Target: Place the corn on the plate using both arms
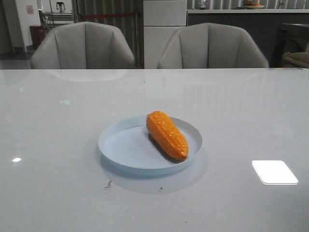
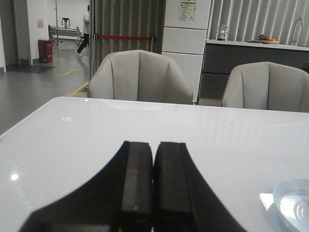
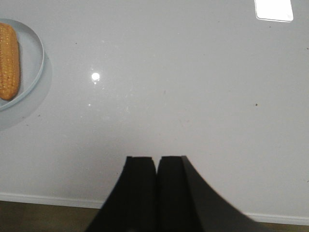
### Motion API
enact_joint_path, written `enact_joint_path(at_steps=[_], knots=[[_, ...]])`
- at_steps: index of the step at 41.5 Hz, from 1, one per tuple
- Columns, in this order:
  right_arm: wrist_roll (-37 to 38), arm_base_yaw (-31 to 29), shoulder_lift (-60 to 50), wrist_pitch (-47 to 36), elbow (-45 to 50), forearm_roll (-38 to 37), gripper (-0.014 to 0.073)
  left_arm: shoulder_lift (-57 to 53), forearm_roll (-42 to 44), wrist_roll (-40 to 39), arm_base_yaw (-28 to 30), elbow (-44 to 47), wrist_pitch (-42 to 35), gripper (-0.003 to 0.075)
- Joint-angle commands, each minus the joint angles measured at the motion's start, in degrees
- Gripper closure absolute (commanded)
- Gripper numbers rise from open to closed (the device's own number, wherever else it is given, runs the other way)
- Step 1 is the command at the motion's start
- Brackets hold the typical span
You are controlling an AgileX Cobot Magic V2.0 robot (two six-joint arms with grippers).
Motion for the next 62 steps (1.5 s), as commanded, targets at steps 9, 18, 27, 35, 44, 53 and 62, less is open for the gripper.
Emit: enact_joint_path(at_steps=[9,18,27,35,44,53,62], knots=[[-0.46,-0.34,-18.41,-17.09,13.32,0.76,0.0537,-0.88,-0.16,-0.24,0.15,2.19,-4.6,0.0624],[-0.46,-0.34,-30.63,-30.47,22.81,1.18,0.0537,-0.88,-0.16,-0.24,0.15,2.19,-4.6,0.0624],[-0.46,0.36,-34.13,-48.73,34.94,8.14,0.0537,-0.88,-0.16,-0.24,0.15,2.19,-4.6,0.0624],[-0.46,2.96,-34.13,-52.42,40.13,12.76,0.0537,-0.88,-0.16,-0.24,0.15,2.19,-4.6,0.0624],[-0.46,3.14,-34.13,-48.53,40.13,12.71,0.0537,-0.88,-0.16,-0.24,0.15,2.19,-4.6,0.0624],[-0.51,3.14,-34.13,-47.84,40.13,12.71,0.0537,-0.88,-0.16,-0.24,0.15,2.19,-4.6,0.0624],[-0.51,3.14,-34.13,-47.84,40.13,12.71,0.0537,-0.88,-0.16,-0.24,0.15,2.19,-4.6,0.0624]])
